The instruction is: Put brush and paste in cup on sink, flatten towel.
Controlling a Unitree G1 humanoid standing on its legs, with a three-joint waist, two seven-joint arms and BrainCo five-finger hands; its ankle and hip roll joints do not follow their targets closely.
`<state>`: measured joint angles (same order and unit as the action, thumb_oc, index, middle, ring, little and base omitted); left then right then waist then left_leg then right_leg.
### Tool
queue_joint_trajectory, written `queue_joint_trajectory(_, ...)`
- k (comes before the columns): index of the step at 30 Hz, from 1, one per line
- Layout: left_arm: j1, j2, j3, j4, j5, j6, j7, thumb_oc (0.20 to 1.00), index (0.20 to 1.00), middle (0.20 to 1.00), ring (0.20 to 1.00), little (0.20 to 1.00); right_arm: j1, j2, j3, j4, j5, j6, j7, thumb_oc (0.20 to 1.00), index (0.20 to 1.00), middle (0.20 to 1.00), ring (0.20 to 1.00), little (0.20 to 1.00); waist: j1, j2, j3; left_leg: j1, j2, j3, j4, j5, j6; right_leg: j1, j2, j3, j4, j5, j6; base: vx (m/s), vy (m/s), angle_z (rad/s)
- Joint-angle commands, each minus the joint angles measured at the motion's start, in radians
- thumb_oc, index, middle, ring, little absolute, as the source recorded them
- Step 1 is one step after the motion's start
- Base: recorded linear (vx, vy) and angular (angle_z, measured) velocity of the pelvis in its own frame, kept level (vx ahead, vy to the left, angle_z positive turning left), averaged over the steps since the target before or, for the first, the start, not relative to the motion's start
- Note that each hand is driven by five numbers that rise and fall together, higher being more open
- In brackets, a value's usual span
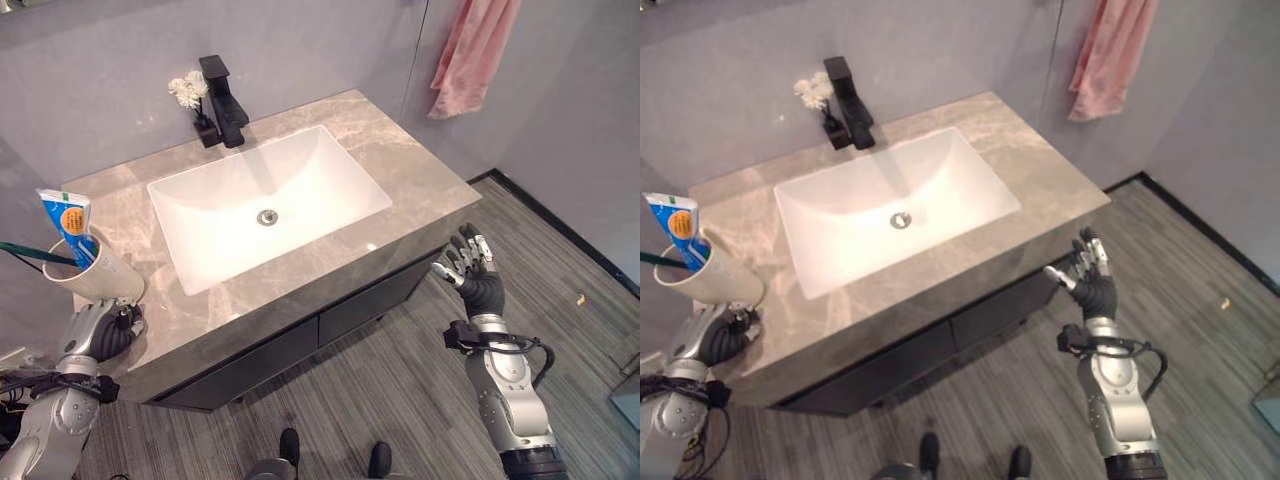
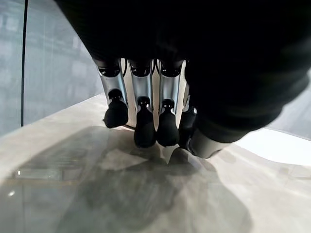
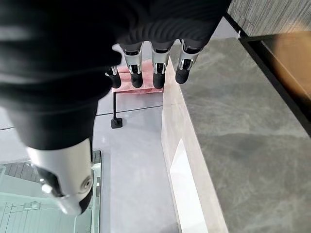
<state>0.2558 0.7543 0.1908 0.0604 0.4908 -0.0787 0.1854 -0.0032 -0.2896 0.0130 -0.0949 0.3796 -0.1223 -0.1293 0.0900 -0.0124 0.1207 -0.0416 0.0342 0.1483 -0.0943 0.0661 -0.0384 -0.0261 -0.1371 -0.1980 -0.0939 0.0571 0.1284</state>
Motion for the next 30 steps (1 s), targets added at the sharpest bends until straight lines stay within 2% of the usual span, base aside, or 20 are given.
queue_joint_trajectory(1, -0.065, 0.102, 0.04, 0.06, 0.017, 0.027, 0.025, 0.2, 0.2, 0.2, 0.2, 0.2, -0.078, -0.009, -0.003, -0.045, 0.025, -0.045, 0.001, 1.0, 1.0, 1.0, 1.0, 1.0, -0.018, -0.044, 0.033, 0.032, 0.023, -0.096, 0.007, -0.145, -0.014, 0.026, -0.045, -0.044, 0.007, -0.061, 0.069, 0.0, 0.0, 0.0)
queue_joint_trajectory(12, -0.109, 0.15, 0.06, 0.104, 0.009, 0.042, 0.047, 0.2, 0.2, 0.2, 0.2, 0.2, -0.067, -0.009, 0.004, -0.04, 0.025, -0.048, 0.005, 1.0, 1.0, 1.0, 1.0, 1.0, -0.023, -0.066, 0.047, 0.016, 0.025, -0.092, 0.007, -0.144, -0.012, 0.003, -0.045, -0.032, 0.007, -0.055, 0.074, 0.0, 0.0, 0.0)
queue_joint_trajectory(30, -0.154, 0.166, 0.068, 0.14, -0.001, 0.059, 0.066, 0.2, 0.2, 0.2, 0.2, 0.2, -0.031, -0.004, 0.002, -0.038, 0.032, -0.044, 0.015, 1.0, 1.0, 1.0, 1.0, 1.0, -0.032, -0.093, 0.055, 0.01, 0.029, -0.09, 0.007, -0.145, -0.014, -0.009, -0.042, -0.033, 0.007, -0.052, 0.075, 0.0, 0.0, 0.0)
